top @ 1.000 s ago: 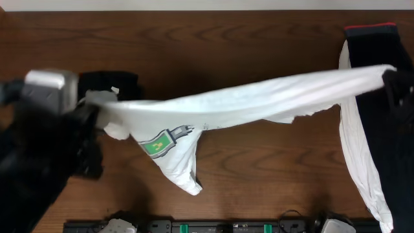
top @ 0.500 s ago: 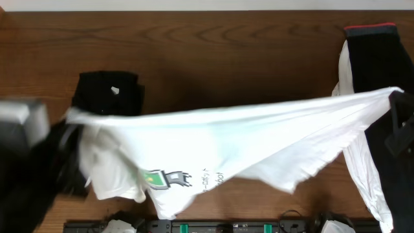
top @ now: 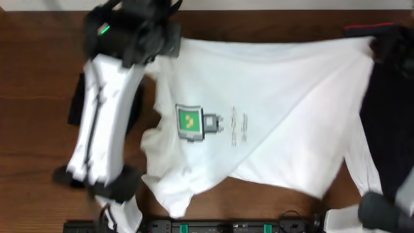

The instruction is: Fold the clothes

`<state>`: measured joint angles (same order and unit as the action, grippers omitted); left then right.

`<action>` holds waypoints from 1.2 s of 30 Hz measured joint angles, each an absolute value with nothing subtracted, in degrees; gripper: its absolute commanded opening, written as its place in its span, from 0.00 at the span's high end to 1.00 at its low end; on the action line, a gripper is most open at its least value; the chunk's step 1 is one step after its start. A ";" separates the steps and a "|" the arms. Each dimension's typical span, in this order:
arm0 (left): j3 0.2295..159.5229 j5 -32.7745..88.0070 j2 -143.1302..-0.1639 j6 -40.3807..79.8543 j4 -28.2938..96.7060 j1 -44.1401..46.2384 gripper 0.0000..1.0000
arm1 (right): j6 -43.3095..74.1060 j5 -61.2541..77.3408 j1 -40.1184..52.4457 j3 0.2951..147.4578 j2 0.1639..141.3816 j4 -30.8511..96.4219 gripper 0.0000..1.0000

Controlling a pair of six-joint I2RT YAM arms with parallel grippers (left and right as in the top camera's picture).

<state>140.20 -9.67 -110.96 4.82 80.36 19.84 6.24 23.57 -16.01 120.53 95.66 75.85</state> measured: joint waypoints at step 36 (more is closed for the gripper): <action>140.05 -8.27 -97.95 1.78 92.20 7.62 0.29 | -4.10 23.59 -12.19 120.03 106.04 85.58 0.46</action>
